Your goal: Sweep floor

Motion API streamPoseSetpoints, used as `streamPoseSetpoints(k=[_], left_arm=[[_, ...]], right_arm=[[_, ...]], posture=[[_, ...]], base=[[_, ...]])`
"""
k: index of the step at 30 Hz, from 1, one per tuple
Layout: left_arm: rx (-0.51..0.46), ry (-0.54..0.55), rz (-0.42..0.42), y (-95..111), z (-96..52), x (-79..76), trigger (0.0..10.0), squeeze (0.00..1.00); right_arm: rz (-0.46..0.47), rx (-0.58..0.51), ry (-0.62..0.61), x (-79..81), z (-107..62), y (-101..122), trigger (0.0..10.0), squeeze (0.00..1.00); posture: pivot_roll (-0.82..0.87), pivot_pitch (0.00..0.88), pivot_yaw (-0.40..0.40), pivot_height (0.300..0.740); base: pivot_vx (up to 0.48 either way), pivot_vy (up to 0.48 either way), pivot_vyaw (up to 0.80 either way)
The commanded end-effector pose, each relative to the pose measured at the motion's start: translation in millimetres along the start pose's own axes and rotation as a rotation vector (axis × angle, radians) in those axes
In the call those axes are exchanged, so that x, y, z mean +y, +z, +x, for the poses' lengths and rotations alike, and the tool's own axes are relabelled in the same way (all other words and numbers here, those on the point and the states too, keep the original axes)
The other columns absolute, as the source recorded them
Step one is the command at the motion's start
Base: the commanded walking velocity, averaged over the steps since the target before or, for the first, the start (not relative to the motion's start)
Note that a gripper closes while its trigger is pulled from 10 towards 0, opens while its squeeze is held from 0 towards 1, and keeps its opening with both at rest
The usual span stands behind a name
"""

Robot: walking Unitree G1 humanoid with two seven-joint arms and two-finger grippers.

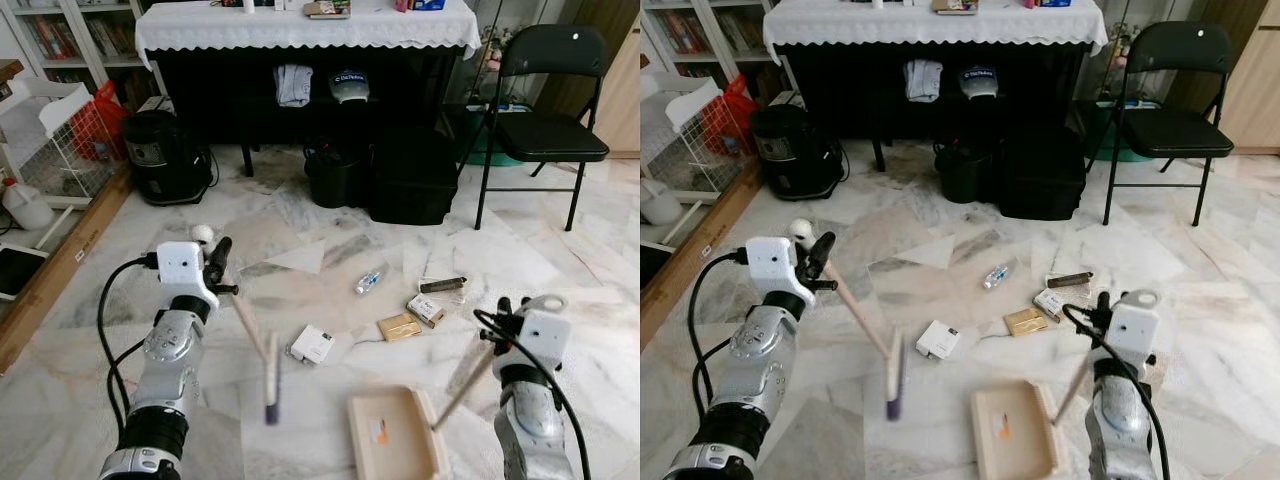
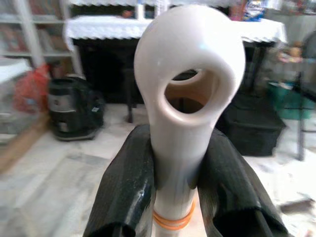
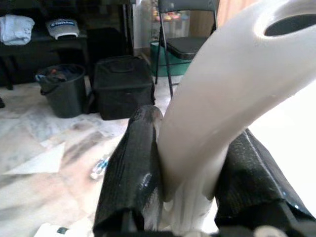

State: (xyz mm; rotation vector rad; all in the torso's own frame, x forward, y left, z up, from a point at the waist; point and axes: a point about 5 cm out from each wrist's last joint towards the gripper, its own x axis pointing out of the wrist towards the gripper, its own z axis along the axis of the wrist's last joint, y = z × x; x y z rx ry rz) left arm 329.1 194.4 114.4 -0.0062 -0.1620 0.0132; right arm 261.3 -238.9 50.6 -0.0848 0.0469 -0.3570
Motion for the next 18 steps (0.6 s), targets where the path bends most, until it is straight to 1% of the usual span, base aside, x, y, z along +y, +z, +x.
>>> streamPoseSetpoints(k=[1, 3, 5, 7, 8, 9, 12, 18], left_arm=[[-0.042, 0.041, 0.056, 3.5, -3.5, 12.0, 10.0, 0.00], [-0.032, 0.056, 0.097, -1.5, -9.2, 17.5, 10.0, 0.00], [-0.030, 0.059, 0.105, -2.2, -10.0, 18.4, 10.0, 0.00], [-0.035, 0.012, 0.206, -5.3, -15.7, 18.3, 10.0, 0.00], [-0.035, 0.012, 0.206, -5.3, -15.7, 18.3, 10.0, 0.00], [-0.029, 0.002, 0.229, -8.4, -18.8, 19.3, 10.0, 0.00], [-0.015, 0.008, 0.229, -13.2, -23.1, 21.8, 10.0, 0.00], [0.017, -0.007, 0.238, -19.9, -28.9, 23.5, 10.0, 0.00]], right_arm=[[-0.020, -0.067, -0.012, -5.3, 0.0, 9.8, 10.0, 0.00], [-0.023, -0.064, -0.010, -7.2, -3.4, 7.1, 10.0, 0.00], [-0.023, -0.064, -0.010, -7.5, -3.8, 6.9, 10.0, 0.00], [-0.031, -0.067, -0.012, -7.9, -4.9, 6.6, 10.0, 0.00], [-0.031, -0.067, -0.012, -7.9, -4.9, 6.6, 10.0, 0.00], [-0.041, -0.075, -0.006, -7.1, -4.9, 7.7, 10.0, 0.00], [-0.059, -0.092, 0.003, -5.0, -3.9, 9.9, 10.0, 0.00], [-0.053, -0.115, 0.016, -0.8, 0.0, 14.8, 10.0, 0.00]], posture=[[-0.15, 0.003, 0.004, 0.740], [-0.15, 0.008, 0.002, 0.740], [-0.15, 0.008, 0.002, 0.740], [-0.15, 0.011, 0.001, 0.740], [-0.15, 0.011, 0.001, 0.740], [-0.15, 0.015, 0.000, 0.740], [-0.15, 0.015, -0.001, 0.740], [-0.15, 0.025, -0.002, 0.740]], base=[[0.000, 0.000, 0.00], [0.000, 0.000, 0.00], [0.000, 0.000, 0.00], [0.000, 0.000, 0.00], [0.000, 0.000, 0.00], [0.000, 0.000, 0.00], [0.000, 0.000, 0.00], [0.000, 0.000, 0.00]])
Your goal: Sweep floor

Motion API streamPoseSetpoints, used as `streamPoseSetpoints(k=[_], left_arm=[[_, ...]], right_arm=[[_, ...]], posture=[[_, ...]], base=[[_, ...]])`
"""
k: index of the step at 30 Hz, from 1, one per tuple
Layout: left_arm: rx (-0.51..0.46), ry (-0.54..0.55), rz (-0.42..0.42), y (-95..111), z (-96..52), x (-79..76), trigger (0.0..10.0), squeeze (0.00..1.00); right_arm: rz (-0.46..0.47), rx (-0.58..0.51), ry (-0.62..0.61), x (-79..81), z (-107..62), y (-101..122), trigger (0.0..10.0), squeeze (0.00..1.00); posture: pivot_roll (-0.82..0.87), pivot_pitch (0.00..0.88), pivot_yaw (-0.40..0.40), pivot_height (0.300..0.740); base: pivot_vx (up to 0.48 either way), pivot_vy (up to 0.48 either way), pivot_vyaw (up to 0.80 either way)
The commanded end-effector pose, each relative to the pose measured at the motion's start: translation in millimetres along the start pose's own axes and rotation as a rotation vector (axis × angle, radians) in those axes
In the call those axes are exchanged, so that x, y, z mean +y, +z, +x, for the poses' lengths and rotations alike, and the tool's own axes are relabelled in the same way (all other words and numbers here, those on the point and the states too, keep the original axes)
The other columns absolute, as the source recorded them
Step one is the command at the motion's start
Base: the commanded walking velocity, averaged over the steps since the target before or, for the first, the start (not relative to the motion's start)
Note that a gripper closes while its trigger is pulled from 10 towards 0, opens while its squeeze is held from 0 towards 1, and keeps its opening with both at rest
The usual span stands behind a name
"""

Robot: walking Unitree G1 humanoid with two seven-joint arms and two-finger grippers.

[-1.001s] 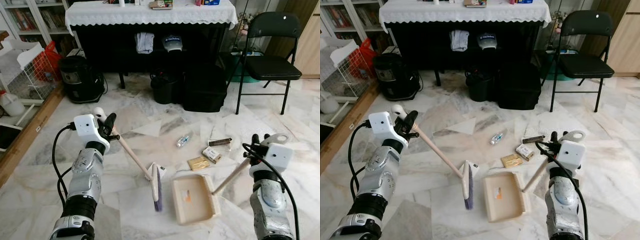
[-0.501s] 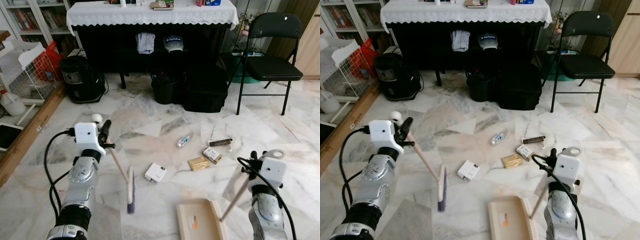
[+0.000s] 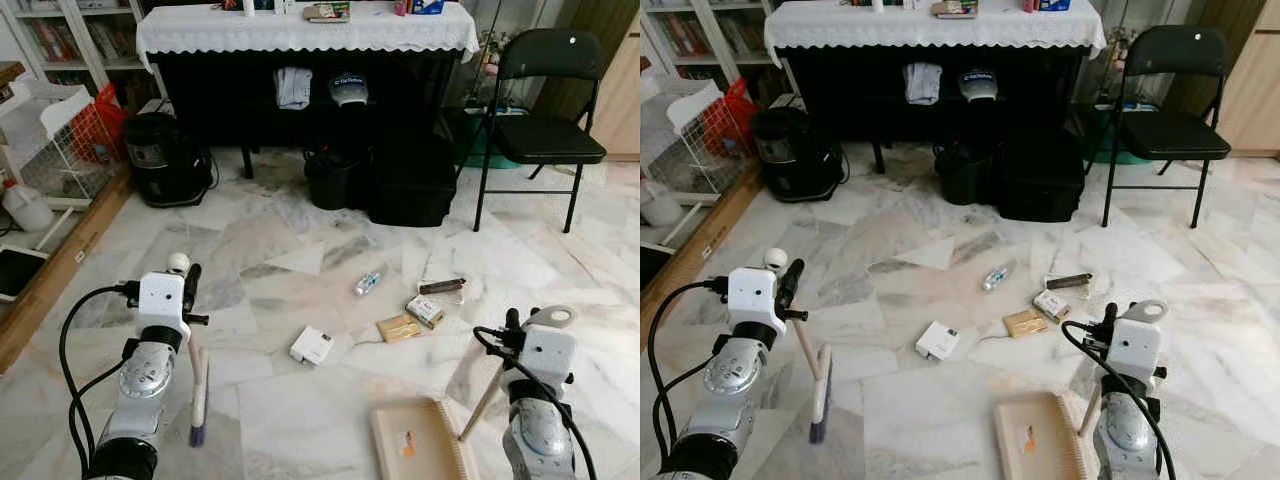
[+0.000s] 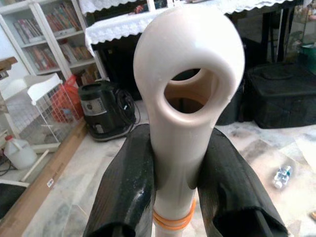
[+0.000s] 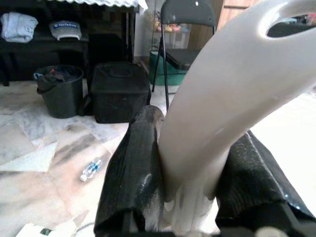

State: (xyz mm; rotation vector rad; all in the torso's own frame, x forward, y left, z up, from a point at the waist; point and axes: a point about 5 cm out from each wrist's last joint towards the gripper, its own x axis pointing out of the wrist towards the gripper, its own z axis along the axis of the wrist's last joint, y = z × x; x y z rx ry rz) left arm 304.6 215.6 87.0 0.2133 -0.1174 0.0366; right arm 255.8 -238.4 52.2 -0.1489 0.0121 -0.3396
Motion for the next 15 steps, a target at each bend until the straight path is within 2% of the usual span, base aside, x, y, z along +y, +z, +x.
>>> streamPoseSetpoints(k=[1, 15], left_arm=[[-0.014, -0.023, 0.010, -0.2, -2.6, 1.3, 10.0, 0.00], [-0.013, -0.058, -0.024, 0.0, -3.4, -6.0, 10.0, 0.00]], right_arm=[[0.008, -0.077, -0.001, 0.6, 6.9, 15.0, 10.0, 0.00], [0.011, -0.086, 0.001, 3.0, 8.8, 16.5, 10.0, 0.00]], posture=[[-0.15, 0.027, -0.002, 0.740], [-0.14, 0.025, -0.002, 0.740]], base=[[0.000, 0.000, 0.00], [0.000, 0.000, 0.00]])
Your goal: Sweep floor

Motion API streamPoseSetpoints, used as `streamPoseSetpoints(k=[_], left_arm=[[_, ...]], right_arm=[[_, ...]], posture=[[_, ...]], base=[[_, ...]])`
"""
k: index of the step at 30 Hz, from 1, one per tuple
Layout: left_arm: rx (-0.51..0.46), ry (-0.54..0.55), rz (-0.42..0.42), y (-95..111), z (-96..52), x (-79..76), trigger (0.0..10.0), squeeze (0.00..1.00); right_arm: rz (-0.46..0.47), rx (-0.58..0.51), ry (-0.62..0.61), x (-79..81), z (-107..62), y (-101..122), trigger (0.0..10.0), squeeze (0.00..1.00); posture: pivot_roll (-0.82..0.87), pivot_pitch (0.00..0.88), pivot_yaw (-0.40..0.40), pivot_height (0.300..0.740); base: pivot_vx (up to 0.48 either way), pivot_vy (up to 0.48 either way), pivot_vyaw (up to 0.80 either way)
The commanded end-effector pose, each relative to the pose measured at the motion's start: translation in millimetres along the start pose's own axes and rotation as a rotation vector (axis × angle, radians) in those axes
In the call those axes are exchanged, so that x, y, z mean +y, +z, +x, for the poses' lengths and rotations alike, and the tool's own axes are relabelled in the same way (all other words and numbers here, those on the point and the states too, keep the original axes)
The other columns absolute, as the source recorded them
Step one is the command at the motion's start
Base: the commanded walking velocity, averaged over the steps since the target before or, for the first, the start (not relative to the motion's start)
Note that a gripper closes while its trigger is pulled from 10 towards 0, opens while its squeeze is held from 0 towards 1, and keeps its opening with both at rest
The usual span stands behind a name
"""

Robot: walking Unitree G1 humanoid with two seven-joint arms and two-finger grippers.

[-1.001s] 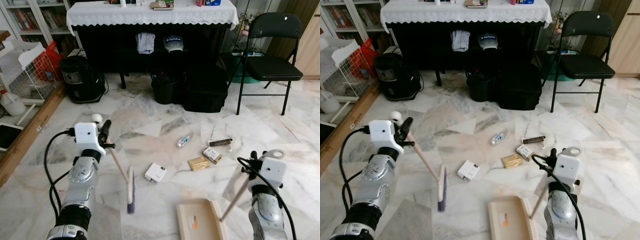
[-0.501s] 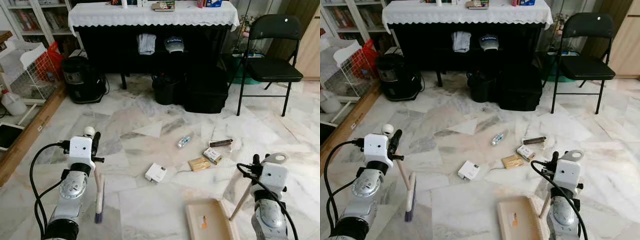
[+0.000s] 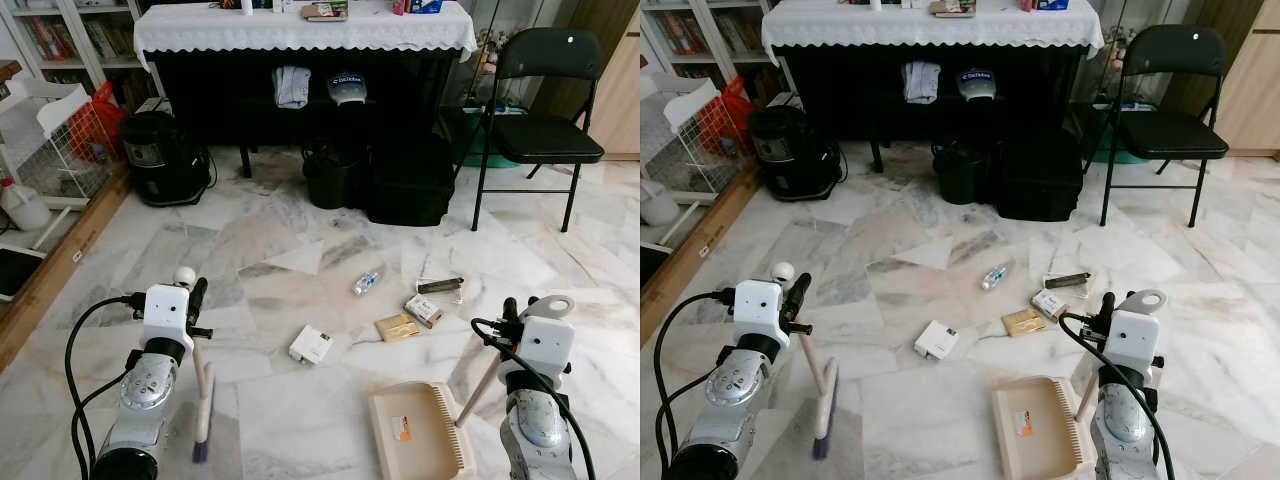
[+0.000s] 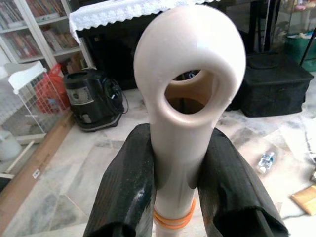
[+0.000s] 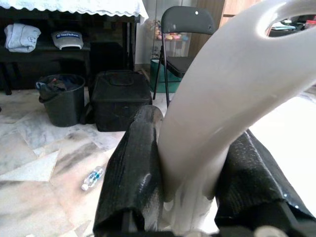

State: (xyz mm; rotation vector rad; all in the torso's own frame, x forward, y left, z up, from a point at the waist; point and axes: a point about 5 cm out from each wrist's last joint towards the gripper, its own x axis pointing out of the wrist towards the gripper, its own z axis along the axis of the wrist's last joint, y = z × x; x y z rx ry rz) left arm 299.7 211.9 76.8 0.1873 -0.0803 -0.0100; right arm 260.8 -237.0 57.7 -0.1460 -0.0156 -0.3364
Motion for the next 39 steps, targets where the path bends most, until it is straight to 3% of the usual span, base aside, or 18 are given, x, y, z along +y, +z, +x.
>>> streamPoseSetpoints(k=[1, 13, 25, 39], left_arm=[[-0.040, -0.010, -0.004, 8.1, 2.6, -1.0, 10.0, 0.00], [-0.035, 0.006, -0.032, 6.6, 2.8, -0.1, 10.0, 0.00], [-0.041, 0.063, -0.070, 5.9, -0.9, 3.3, 10.0, 0.00], [-0.048, 0.106, -0.095, 9.1, 2.6, 9.4, 10.0, 0.00]], right_arm=[[0.005, -0.059, -0.001, 1.0, 4.9, 10.4, 10.0, 0.00], [0.018, -0.062, 0.013, 5.7, 4.6, 10.2, 10.0, 0.00], [0.086, 0.021, -0.004, 12.9, -12.6, -10.9, 10.0, 0.00], [0.088, 0.011, -0.012, 8.4, -8.0, -7.9, 10.0, 0.00]], posture=[[-0.14, 0.024, -0.002, 0.740], [-0.14, 0.008, 0.004, 0.740], [-0.14, 0.000, 0.005, 0.740], [-0.14, 0.018, 0.002, 0.740]], base=[[0.000, 0.000, 0.00], [0.162, 0.000, 0.00], [0.245, 0.000, 0.00], [0.251, 0.000, 0.00]])
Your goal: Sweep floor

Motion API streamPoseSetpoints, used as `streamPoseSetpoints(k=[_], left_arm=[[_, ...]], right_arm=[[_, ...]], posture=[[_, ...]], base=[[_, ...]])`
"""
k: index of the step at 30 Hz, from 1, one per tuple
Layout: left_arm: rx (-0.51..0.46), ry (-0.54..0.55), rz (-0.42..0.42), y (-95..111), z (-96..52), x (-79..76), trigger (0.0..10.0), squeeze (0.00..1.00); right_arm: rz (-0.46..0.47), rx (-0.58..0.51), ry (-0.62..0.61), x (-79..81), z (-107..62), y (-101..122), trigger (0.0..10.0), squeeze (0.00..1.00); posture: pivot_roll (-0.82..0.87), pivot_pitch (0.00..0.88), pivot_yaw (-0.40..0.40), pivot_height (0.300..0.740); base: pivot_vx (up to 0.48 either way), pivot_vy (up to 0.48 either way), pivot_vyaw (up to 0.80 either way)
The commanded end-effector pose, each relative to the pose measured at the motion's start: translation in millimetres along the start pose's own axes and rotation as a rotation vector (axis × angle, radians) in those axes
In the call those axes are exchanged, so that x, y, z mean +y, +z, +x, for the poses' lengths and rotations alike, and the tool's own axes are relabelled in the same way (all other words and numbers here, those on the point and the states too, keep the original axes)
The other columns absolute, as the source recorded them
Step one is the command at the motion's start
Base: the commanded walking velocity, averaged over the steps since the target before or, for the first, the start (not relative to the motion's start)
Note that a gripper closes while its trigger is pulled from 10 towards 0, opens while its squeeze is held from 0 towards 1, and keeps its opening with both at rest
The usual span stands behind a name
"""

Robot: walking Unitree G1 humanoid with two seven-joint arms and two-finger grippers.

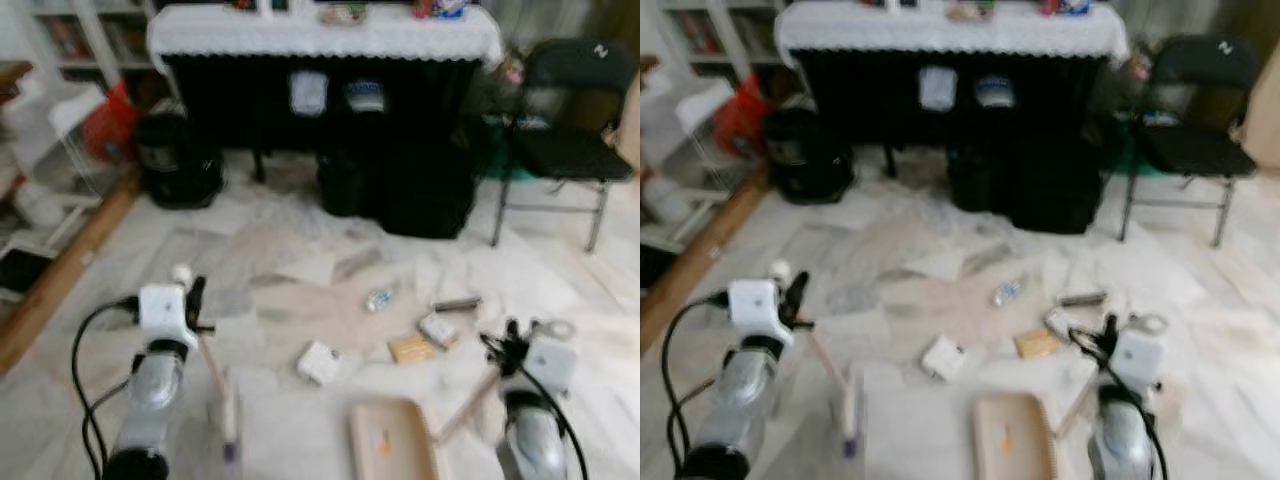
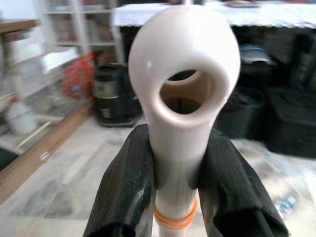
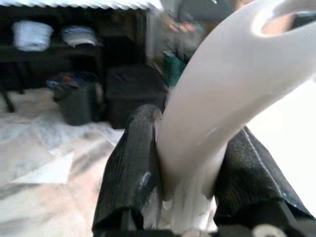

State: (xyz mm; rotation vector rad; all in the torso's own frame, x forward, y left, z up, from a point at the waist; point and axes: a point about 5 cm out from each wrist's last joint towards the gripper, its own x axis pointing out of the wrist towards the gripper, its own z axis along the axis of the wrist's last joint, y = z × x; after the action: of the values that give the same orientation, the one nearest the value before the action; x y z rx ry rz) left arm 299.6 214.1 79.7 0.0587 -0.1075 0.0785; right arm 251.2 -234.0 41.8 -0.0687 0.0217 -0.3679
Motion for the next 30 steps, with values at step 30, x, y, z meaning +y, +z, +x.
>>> streamPoseSetpoints(k=[30], left_arm=[[-0.042, 0.010, 0.019, 11.5, 7.7, 4.6, 10.0, 0.00]], right_arm=[[0.007, -0.062, 0.040, 9.5, 7.3, 11.9, 10.0, 0.00]], posture=[[-0.14, 0.018, 0.001, 0.740]], base=[[0.262, 0.000, 0.00]])
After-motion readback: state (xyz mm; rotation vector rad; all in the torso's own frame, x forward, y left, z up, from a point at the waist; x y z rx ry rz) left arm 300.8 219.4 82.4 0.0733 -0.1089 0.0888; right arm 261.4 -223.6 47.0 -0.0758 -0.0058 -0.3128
